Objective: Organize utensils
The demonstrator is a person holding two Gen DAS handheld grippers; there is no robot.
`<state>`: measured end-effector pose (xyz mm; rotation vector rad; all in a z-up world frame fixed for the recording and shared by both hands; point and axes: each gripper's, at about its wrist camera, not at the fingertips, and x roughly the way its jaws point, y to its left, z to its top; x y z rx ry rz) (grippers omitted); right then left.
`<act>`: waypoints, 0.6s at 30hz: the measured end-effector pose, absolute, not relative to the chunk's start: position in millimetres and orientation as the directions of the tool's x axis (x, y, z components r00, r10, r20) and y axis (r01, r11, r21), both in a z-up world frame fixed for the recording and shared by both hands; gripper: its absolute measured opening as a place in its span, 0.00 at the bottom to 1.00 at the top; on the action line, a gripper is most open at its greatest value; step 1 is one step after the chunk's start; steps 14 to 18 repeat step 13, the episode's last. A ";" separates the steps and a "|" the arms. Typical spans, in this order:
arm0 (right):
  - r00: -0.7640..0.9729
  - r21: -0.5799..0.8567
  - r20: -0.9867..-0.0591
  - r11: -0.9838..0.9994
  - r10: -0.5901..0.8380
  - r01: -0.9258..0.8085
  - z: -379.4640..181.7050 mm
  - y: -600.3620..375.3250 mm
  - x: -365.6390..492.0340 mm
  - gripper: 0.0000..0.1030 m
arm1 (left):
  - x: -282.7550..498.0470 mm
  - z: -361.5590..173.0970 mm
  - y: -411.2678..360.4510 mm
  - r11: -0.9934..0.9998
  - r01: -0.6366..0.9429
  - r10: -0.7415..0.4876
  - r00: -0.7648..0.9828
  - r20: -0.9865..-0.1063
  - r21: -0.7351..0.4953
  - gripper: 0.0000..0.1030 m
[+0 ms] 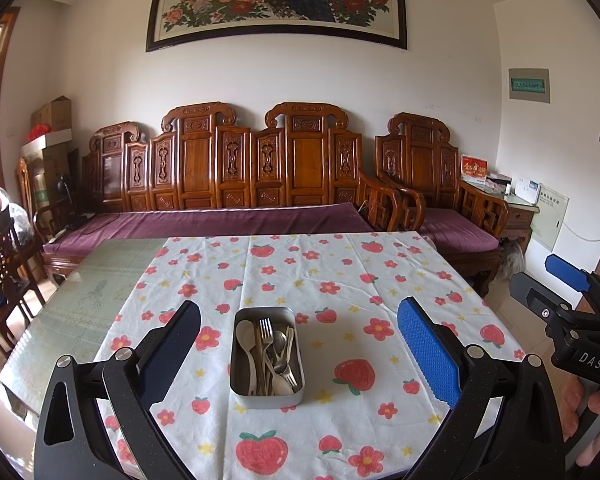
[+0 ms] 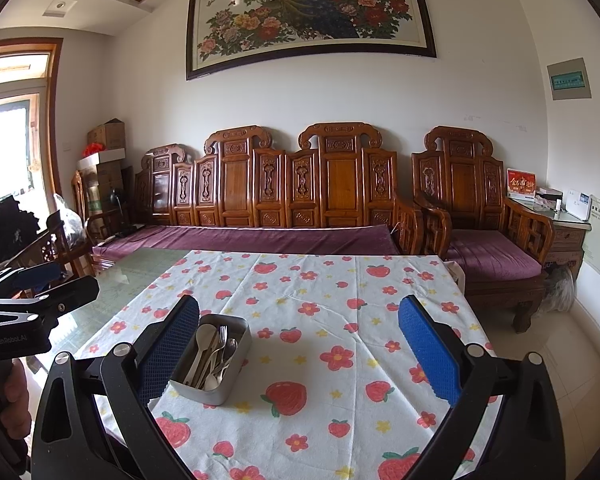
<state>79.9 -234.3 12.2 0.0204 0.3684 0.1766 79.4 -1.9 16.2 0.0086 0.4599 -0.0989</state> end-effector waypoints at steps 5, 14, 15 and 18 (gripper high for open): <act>0.918 0.052 -0.357 0.984 0.175 -0.168 12.0 -234.1 80.3 0.97 | 80.2 16.5 -1.6 0.995 0.097 -0.093 0.891 -0.444 -0.013 0.92; 0.918 0.053 -0.356 0.984 0.175 -0.168 11.9 -233.6 80.2 0.98 | 79.2 17.2 -3.2 0.995 0.097 -0.095 0.893 -0.441 -0.018 0.92; 0.918 0.053 -0.356 0.984 0.175 -0.168 11.9 -233.6 80.2 0.98 | 79.2 17.2 -3.2 0.995 0.097 -0.095 0.893 -0.441 -0.018 0.92; 0.918 0.053 -0.356 0.984 0.175 -0.168 11.9 -233.6 80.2 0.98 | 79.2 17.2 -3.2 0.995 0.097 -0.095 0.893 -0.441 -0.018 0.92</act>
